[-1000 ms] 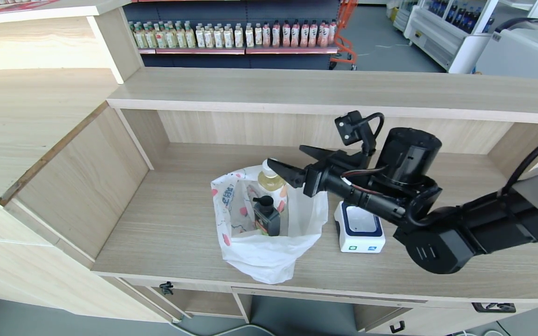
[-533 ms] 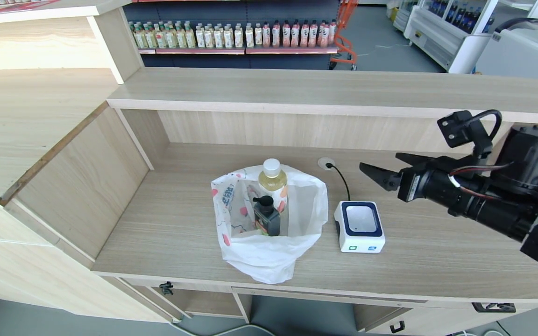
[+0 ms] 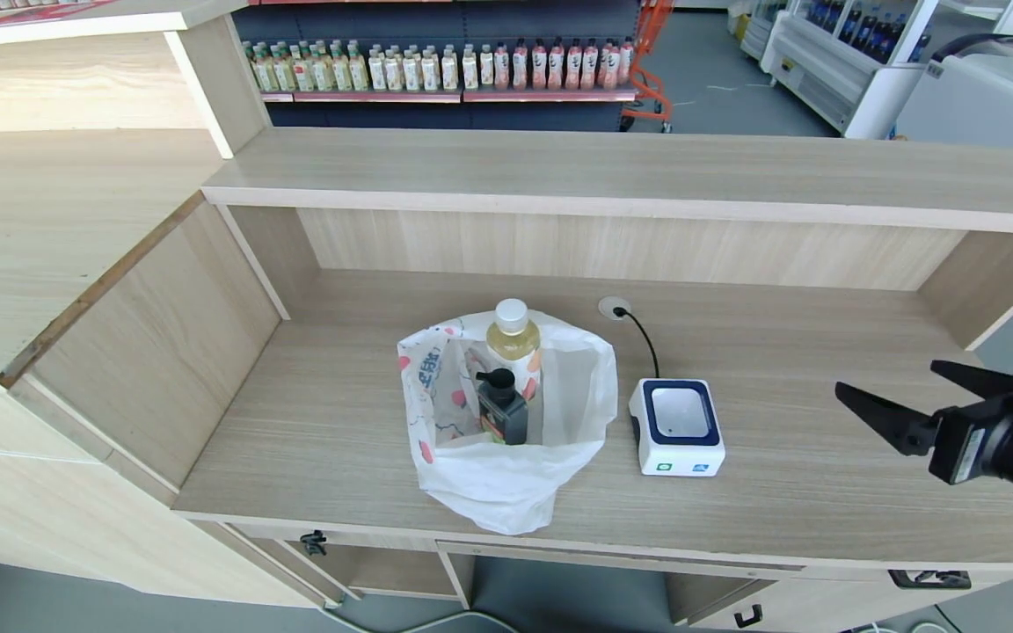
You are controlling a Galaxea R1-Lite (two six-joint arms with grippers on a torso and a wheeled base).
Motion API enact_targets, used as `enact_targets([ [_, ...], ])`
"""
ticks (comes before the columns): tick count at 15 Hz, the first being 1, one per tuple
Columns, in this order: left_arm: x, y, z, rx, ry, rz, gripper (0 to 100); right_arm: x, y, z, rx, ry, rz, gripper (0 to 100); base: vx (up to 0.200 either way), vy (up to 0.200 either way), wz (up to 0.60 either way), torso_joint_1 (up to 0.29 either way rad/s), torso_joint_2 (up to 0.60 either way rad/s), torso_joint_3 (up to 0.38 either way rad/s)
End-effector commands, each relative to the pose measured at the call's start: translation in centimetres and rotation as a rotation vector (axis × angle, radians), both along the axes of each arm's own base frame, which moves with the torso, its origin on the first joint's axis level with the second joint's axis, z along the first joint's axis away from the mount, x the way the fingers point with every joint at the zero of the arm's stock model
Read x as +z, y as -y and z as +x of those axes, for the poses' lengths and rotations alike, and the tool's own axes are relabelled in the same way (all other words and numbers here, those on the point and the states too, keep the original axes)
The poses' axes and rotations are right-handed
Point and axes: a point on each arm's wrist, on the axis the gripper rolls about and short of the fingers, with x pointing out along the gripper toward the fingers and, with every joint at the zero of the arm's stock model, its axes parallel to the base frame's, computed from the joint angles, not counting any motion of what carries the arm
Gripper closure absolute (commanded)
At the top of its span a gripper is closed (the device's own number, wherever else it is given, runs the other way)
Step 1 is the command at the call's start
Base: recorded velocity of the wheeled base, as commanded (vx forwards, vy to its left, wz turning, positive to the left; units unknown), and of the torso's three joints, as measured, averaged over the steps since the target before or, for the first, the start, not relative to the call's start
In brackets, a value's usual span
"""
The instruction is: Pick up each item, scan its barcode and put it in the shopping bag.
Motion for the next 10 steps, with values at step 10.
enact_targets([
  [10,0.0,0.0,0.0,0.001,0.001,0.000,0,-8.0,1.6,-15.9,-0.123,0.007,-0.001,0,0.000,0.000,0.00,0.000,0.00,0.000],
])
